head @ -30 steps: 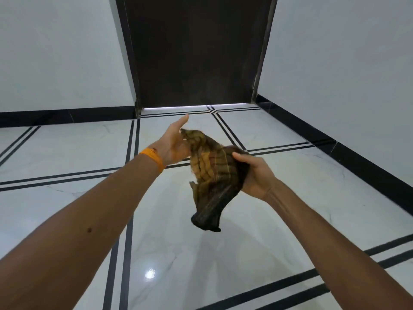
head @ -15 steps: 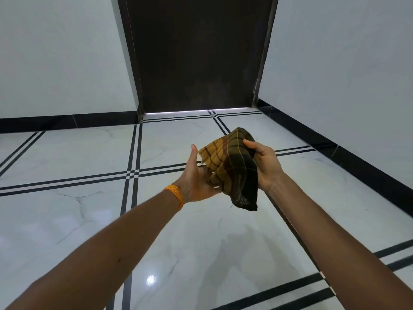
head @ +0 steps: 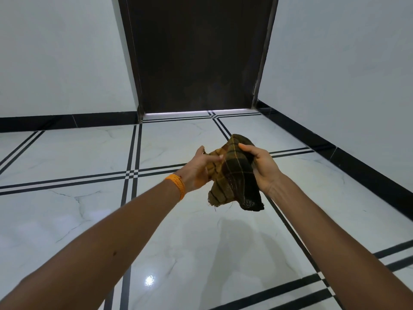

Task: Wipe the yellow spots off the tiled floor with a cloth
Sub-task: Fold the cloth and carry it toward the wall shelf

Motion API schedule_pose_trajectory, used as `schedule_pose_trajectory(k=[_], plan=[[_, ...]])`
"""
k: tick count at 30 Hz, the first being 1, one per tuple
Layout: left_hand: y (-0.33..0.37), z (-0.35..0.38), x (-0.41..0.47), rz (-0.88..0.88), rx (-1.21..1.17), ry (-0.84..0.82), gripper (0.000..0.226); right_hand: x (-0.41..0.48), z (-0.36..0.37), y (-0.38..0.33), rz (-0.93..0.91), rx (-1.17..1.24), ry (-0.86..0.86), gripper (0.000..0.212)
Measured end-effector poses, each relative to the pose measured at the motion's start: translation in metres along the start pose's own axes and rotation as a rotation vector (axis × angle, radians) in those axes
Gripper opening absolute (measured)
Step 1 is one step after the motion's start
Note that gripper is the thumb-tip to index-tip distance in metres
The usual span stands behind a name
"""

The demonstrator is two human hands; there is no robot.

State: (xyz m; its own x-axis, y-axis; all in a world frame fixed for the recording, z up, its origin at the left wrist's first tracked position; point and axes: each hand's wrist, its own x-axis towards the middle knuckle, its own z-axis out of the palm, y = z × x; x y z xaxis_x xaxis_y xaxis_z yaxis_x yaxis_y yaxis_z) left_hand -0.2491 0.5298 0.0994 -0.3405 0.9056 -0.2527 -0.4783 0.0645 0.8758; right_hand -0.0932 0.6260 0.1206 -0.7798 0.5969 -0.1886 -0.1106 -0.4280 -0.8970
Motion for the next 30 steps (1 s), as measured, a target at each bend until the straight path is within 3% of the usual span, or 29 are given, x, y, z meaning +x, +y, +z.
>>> schedule_pose_trajectory(k=[2,7,9,14,18,23,30], plan=[[0.006,-0.005,-0.001,0.029,0.126,0.02,0.094,0.004,-0.002,-0.003,0.008,-0.054,0.033,0.028],[0.024,-0.02,-0.002,0.253,0.407,0.186,0.036,0.014,-0.028,-0.001,0.049,-0.272,0.126,0.027],[0.03,-0.026,-0.003,0.325,0.539,0.226,0.025,0.015,-0.039,0.0,0.045,-0.43,0.151,0.028],[0.036,-0.035,-0.007,0.186,0.686,0.053,0.033,0.017,-0.041,0.005,-0.036,-0.416,0.219,0.049],[0.04,-0.041,-0.005,0.115,0.924,-0.057,0.046,0.013,-0.042,0.004,-0.061,-0.45,0.117,0.043],[0.035,-0.046,0.002,0.129,1.093,-0.02,0.053,0.013,-0.051,0.007,-0.111,-0.429,0.155,0.034],[0.042,-0.047,0.002,0.227,0.983,0.063,0.045,0.015,-0.056,0.01,-0.254,-0.446,0.291,0.024]])
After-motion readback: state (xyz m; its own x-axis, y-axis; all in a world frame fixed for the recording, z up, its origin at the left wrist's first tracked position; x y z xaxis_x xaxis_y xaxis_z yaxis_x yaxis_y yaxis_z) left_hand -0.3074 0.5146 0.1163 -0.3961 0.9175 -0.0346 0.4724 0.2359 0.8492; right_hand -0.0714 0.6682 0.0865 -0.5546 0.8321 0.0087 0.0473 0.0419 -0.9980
